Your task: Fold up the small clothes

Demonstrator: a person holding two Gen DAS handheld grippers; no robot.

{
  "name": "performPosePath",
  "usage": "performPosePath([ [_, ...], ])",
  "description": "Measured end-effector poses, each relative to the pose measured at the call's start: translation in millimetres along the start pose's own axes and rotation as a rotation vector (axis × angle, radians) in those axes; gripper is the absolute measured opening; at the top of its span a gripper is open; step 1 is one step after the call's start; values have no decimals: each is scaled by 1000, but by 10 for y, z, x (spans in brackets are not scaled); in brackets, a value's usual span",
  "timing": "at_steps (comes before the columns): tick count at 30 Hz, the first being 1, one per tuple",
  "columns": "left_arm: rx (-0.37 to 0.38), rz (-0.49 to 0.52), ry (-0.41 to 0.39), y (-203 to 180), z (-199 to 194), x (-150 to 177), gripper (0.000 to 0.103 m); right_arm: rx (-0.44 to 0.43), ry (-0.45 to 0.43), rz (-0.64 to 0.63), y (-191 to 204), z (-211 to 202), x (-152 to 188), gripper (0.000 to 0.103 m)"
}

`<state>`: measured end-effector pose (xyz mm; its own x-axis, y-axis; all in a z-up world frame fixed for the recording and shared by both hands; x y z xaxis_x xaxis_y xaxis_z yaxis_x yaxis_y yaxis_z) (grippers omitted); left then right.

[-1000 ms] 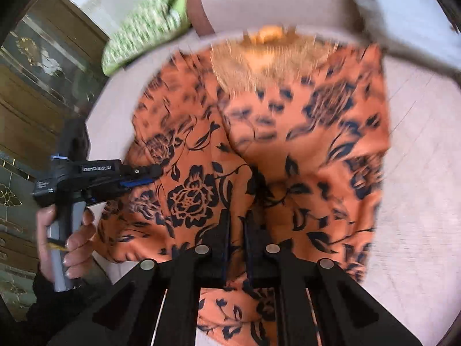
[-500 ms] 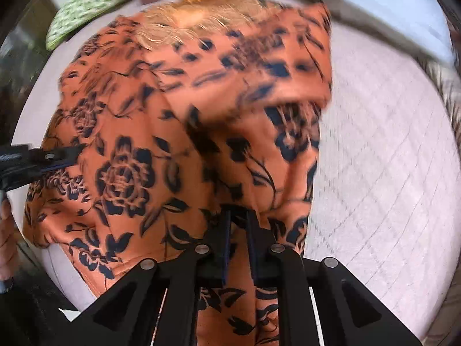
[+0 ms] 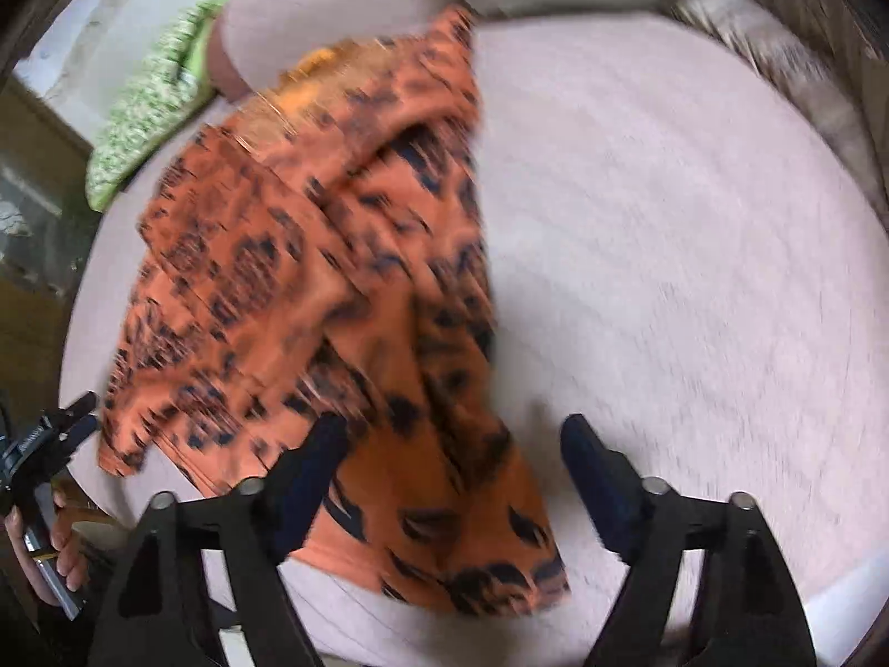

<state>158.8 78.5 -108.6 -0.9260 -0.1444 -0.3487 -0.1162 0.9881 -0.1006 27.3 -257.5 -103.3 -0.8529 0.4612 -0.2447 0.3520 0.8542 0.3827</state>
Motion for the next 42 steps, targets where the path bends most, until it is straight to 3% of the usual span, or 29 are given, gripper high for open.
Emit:
performPosePath([
  [2, 17, -55, 25, 147, 25, 16, 69, 11, 45, 29, -76, 81, 85, 64],
  [5, -7, -79, 143, 273, 277, 89, 68, 38, 55, 34, -93, 100, 81, 63],
  [7, -29, -45, 125, 208, 287, 114, 65, 30, 43, 47, -107, 57, 94, 63],
  [9, -13, 0, 112, 98, 255, 156, 42, 21, 47, 59, -126, 38, 154, 63],
  [11, 24, 4, 142, 17, 288, 208, 21, 37, 67, 34, -97, 94, 231, 53],
  [13, 82, 12, 172, -30, 306, 229, 7, 32, 76, 3, -39, 107, 252, 18],
  [14, 111, -4, 178, -33, 291, 226, 6, -13, 82, 9, -40, 86, 264, 13],
  [16, 94, -10, 163, 33, 208, 190, 6, -32, 74, 10, -48, 18, 277, 10],
  [18, 130, -34, 142, 180, 39, 135, 6, -86, 58, 27, -76, -145, 283, 9],
  [22, 191, -36, 149, 487, -339, 139, 6, -65, 16, 1, -84, -638, 352, 3],
  [25, 135, 4, 150, 556, -441, 197, 6, -1, -10, -37, -28, -860, 421, 2],
  [27, 100, -8, 160, 560, -366, 160, 7, 67, -3, -74, 37, -863, 417, 2],
  [29, 47, -9, 193, 505, -236, 160, 9, 69, 20, -88, 25, -734, 361, 4],
  [31, 61, -8, 233, 449, -153, 206, 13, 80, 16, -49, 5, -601, 251, 11],
  [32, 60, 4, 236, 413, -133, 222, 21, 79, 15, -41, 2, -561, 195, 17],
  [34, 18, 15, 219, 386, -97, 190, 32, 44, 21, 20, -89, -485, 147, 59],
  [36, -25, 32, 177, 335, -118, 141, 39, 12, 0, 47, -94, -466, 114, 65],
  [38, -53, 47, 148, 232, -151, 103, 49, 16, 11, 71, -143, -384, 54, 65],
  [41, -91, 85, 138, 40, -87, 93, 49, 45, 71, 74, -188, -189, 7, 59],
  [42, -87, 108, 176, -9, 1, 90, 47, 65, 102, 62, -185, -103, 26, 33],
])
Point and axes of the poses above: each gripper's, at about its wrist camera, not at the fingertips, and z roughly the way its jaws point, y to its left, x to its underside, the point moved 1 cm from there along z, roughly the way its jaws point, and after that the axes turned 13 degrees about -x, right-handed, at the moved point
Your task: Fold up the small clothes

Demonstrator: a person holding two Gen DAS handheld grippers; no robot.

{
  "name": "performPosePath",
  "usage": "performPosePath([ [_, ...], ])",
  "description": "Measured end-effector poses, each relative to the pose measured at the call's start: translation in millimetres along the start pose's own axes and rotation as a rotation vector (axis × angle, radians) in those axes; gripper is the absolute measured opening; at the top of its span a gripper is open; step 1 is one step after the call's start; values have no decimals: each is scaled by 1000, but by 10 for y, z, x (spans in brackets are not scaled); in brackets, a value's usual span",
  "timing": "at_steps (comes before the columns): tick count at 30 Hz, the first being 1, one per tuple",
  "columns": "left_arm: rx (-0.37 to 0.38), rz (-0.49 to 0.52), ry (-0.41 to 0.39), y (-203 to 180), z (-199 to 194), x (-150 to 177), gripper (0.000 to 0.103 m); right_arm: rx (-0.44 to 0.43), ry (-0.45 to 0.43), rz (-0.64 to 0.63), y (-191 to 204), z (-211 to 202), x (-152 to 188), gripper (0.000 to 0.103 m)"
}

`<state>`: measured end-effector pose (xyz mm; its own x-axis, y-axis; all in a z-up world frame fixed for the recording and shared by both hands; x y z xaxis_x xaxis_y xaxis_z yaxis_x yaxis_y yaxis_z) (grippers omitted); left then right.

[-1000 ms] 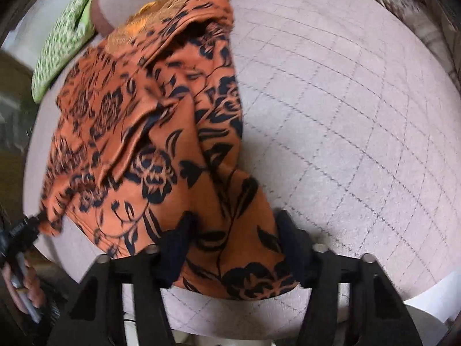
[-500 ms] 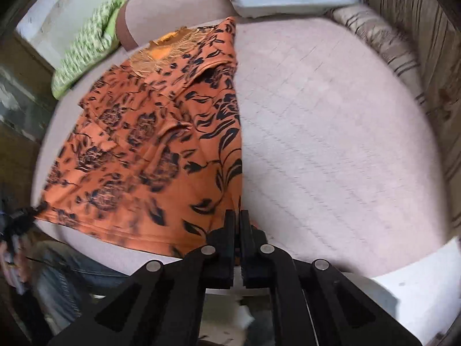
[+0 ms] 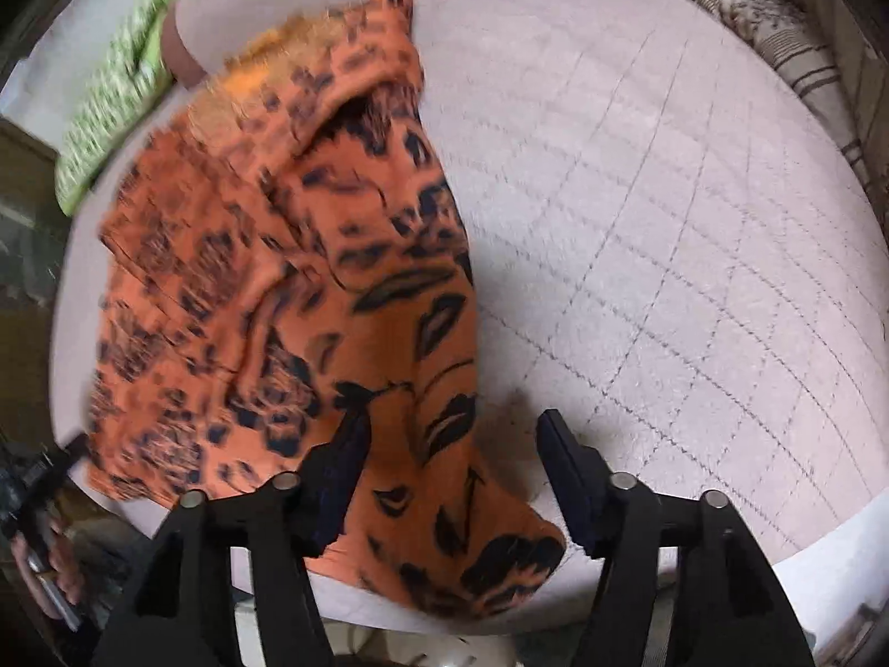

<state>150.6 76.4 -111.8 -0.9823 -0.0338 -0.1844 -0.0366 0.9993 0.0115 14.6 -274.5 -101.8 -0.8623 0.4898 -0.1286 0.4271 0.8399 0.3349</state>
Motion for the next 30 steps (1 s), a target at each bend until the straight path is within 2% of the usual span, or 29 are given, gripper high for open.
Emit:
performPosePath([
  [1, 8, 20, 49, -68, 108, 19, 25, -2, 21, 3, -5, 48, 29, 7],
  [2, 8, 38, 76, -110, 182, 56, 7, -35, 49, 9, 1, 90, 85, 7],
  [3, -13, 55, 67, -124, 185, 94, 7, -50, 59, -11, 35, 89, 150, 7],
  [4, -1, 62, 52, -109, 131, 122, 5, -32, 49, -34, 73, 51, 192, 7],
  [9, 32, 43, -10, 157, -256, 181, 4, 98, -21, -178, 346, -437, 413, 5],
  [12, 34, 28, 17, 254, -232, 232, 6, 142, -46, -196, 319, -593, 466, 5],
  [15, -34, 46, 110, 210, 54, 206, 11, 182, 29, -182, 152, -346, 354, 4],
  [16, -54, 60, 127, 176, 109, 205, 12, 194, 54, -173, 132, -244, 309, 9],
  [17, -66, 78, 119, 137, 91, 213, 14, 186, 68, -157, 132, -160, 278, 10],
  [18, -46, 92, 98, 109, 32, 220, 16, 153, 54, -144, 137, -155, 257, 13],
  [19, -24, 95, 84, 98, -17, 218, 25, 118, 36, -130, 137, -191, 240, 27],
  [20, -1, 89, 61, 107, -88, 220, 31, 90, 12, -115, 135, -246, 225, 37],
  [21, 7, 83, 37, 119, -150, 213, 34, 60, -35, -108, 141, -335, 189, 58],
  [22, 10, 78, 11, 135, -218, 209, 38, 48, -81, -109, 155, -419, 155, 67],
  [24, 40, 50, -44, 161, -381, 156, 44, 52, -166, -140, 233, -579, 39, 66],
  [26, 66, 11, -100, 180, -524, 82, 54, 25, -210, -166, 293, -666, -80, 66],
  [30, 106, 26, -175, -21, -668, -320, 55, -136, -271, -202, 468, -747, -506, 71],
])
Point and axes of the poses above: each gripper's, at about its wrist camera, not at the fingertips, and z roughly the way its jaws point, y to its left, x to its underside, the point moved 1 cm from there along z, roughly the way its jaws point, and after that the axes turned 13 degrees about -x, right-handed, at the moved point
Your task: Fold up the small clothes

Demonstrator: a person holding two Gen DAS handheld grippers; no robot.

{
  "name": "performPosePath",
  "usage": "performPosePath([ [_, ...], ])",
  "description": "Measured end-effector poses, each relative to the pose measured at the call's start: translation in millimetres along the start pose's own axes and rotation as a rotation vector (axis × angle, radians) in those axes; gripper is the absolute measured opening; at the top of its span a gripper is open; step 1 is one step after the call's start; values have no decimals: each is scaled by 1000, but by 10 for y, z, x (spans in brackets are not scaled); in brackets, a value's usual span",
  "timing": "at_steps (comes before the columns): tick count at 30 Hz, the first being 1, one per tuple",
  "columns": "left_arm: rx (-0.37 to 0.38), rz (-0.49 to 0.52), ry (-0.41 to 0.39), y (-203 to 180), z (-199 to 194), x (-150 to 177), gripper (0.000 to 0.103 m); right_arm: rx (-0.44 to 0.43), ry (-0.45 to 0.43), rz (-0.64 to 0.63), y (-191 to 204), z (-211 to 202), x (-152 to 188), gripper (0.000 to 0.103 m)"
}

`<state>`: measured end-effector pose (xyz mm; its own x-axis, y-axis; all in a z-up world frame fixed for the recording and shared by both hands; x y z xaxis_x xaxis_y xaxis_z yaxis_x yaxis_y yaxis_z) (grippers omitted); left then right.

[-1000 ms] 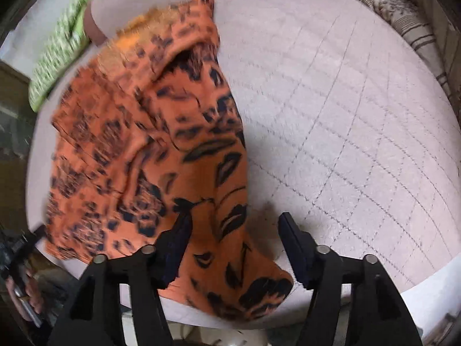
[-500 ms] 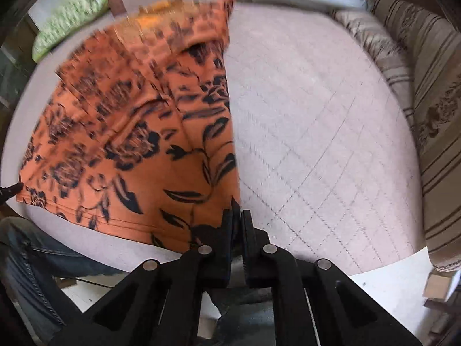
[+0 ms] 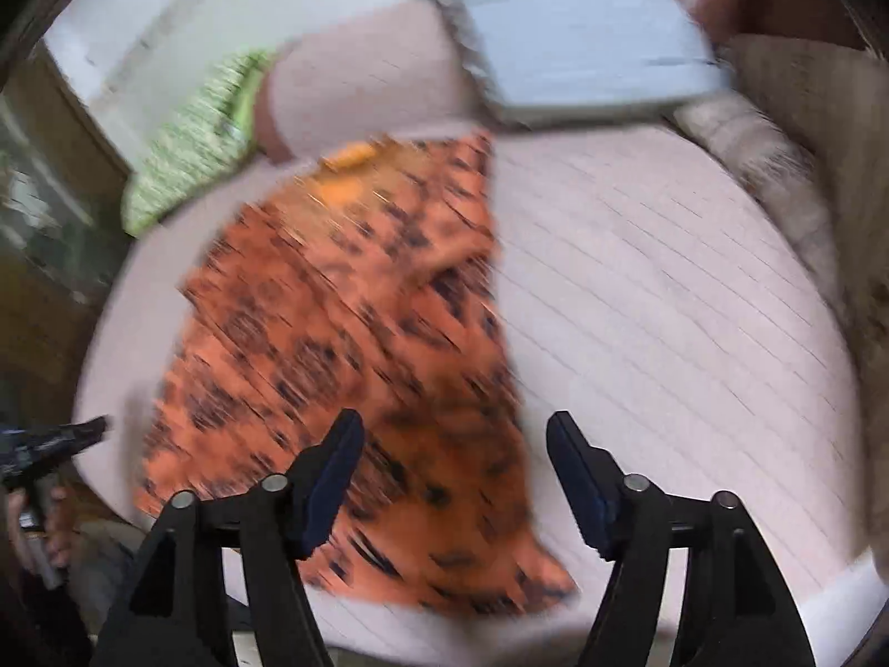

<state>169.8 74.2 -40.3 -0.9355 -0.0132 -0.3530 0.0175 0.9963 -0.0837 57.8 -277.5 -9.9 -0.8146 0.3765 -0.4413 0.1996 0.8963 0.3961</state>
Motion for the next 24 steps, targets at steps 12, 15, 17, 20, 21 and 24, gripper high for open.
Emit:
performPosePath([
  [12, 114, 10, 27, -739, 1290, -1925, 55, -95, 99, -3, -281, 1456, -1546, 71],
  [15, 105, 76, 13, -1012, 1651, -2314, 55, -78, 101, -18, -424, 1818, -1972, 70],
  [17, 81, 158, 39, -1206, 1933, -2530, 55, -50, 120, -51, -472, 2113, -2237, 69],
  [20, 29, 225, 59, -1369, 2276, -2761, 55, -30, 157, -96, -464, 2411, -2467, 66],
  [21, 35, 240, 64, -1402, 2368, -2831, 55, -11, 166, -125, -445, 2534, -2556, 66],
  [24, 44, 260, 78, -1470, 2581, -3010, 55, 53, 176, -171, -476, 2820, -2763, 66],
])
Point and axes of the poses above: each gripper's, at about its wrist camera, not at the fingertips, and z roughly the way its jaws point, y to its left, x to its underside, the point moved 1 cm from there along z, roughly the way its jaws point, and after that the axes turned 13 degrees about -x, right-handed, at the moved point
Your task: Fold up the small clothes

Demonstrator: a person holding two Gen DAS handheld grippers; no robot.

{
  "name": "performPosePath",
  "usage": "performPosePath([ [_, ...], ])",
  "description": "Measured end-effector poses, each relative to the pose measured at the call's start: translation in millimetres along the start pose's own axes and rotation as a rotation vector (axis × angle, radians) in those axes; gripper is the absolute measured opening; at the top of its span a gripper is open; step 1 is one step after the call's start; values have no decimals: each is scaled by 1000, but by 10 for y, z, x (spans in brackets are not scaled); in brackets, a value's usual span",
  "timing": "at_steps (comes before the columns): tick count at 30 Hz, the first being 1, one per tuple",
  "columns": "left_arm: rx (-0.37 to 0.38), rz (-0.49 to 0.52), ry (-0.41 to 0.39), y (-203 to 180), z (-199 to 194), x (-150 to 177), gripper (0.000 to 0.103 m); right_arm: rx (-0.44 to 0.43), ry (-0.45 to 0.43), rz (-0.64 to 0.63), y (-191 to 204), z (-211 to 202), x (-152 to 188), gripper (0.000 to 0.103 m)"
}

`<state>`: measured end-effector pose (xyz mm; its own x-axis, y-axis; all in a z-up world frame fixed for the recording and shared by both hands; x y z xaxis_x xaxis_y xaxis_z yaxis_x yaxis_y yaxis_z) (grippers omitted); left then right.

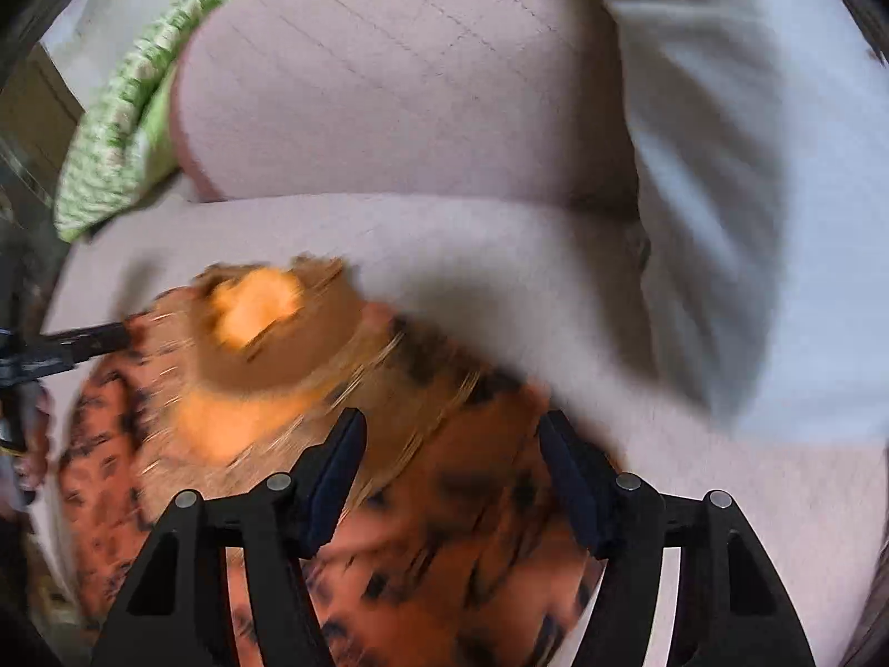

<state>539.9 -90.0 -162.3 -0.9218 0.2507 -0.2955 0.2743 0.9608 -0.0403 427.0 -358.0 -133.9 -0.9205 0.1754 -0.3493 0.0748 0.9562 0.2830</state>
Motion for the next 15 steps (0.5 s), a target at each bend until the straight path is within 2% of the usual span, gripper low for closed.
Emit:
performPosePath([
  [2, 6, 3, 14, -48, 180, -142, 57, -34, 31, 37, -117, 167, -86, 66],
  [3, 10, 9, 36, -74, 281, -182, 58, -35, 55, 40, -148, 247, -89, 65],
  [5, -1, 29, 24, -189, 384, -234, 58, -20, 74, 20, -168, 356, -32, 62],
  [6, 21, 36, 19, -232, 392, -256, 58, -23, 63, 2, -142, 338, -6, 57],
  [7, 44, 38, 16, -262, 357, -253, 61, -29, 66, -11, -120, 325, 17, 43],
  [8, 53, 47, 19, -301, 391, -269, 63, -40, 72, -21, -97, 306, 40, 36],
  [9, 38, 52, 21, -332, 425, -281, 63, -49, 77, -25, -74, 289, 56, 21],
  [10, 15, 56, 18, -369, 478, -283, 65, -55, 81, -23, -61, 283, 63, 14],
  [12, -59, 91, -14, -479, 529, -250, 66, -38, 83, -27, -9, 288, 88, 12],
  [13, -98, 106, -22, -543, 542, -238, 63, -32, 81, -29, 4, 293, 92, 10],
  [15, -94, 105, -26, -592, 496, -227, 14, -34, 63, -33, 68, 234, 130, 9],
])
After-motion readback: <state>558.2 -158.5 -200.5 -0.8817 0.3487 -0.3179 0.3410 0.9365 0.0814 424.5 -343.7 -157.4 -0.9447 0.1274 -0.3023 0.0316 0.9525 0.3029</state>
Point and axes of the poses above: each gripper's, at about its wrist camera, not at the fingertips, and z roughly the way its jaws point, y to its left, x to its underside, the point moved 1 cm from there along z, roughly the way its jaws point, and after that the axes turned 13 degrees about -x, right-handed, at the moved point
